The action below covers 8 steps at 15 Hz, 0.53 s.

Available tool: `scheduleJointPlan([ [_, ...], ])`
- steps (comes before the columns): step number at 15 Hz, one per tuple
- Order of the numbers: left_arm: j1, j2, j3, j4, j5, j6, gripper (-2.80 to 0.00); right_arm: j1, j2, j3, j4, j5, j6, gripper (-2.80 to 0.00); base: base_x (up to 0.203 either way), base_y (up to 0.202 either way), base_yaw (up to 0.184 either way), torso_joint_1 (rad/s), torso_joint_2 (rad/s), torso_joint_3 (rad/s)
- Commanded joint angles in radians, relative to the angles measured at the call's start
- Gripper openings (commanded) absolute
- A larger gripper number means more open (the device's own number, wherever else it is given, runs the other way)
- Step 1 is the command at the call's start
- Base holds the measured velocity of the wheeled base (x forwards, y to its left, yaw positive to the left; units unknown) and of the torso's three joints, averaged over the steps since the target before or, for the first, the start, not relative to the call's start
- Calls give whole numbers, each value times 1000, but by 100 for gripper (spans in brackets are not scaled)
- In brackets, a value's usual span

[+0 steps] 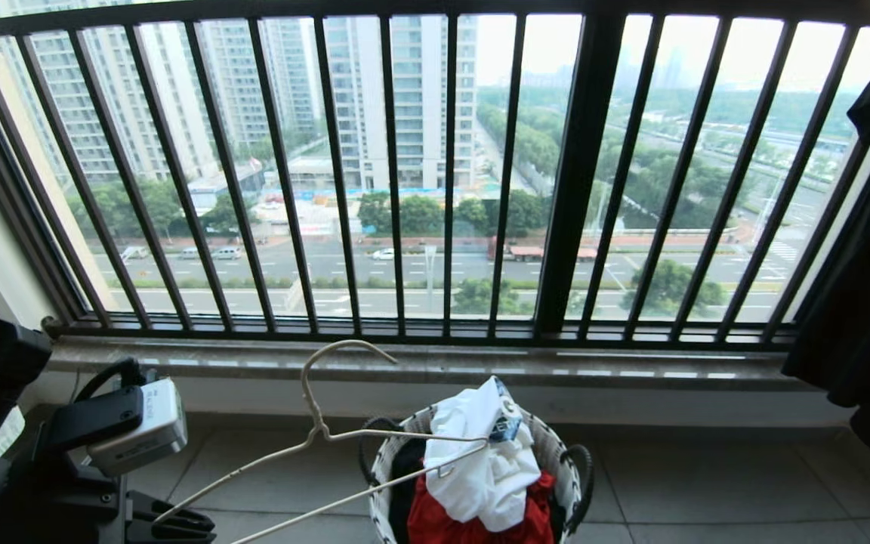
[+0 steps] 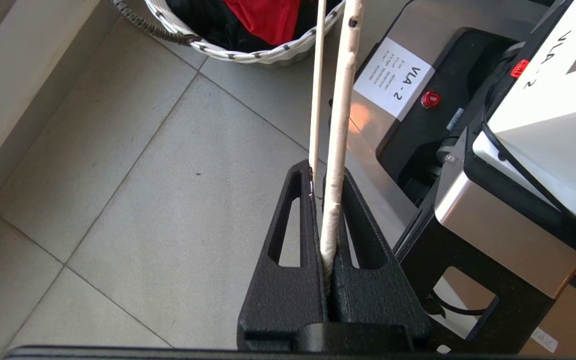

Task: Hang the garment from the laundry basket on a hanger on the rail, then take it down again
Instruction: Pick up clothes from the basket

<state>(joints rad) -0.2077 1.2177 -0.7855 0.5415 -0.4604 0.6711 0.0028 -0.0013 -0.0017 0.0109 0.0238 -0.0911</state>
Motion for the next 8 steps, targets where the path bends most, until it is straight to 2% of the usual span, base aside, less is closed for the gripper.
scheduleJointPlan([
  [1,-1,-4,0,3,-3,4,-280,0,1,0,0,1,-1,-280,0,0,0,5,2,-170],
  [8,-1,-28,0,3,-3,2,-280,0,1,0,0,-1,-1,-280,0,0,0,1,3,-194],
])
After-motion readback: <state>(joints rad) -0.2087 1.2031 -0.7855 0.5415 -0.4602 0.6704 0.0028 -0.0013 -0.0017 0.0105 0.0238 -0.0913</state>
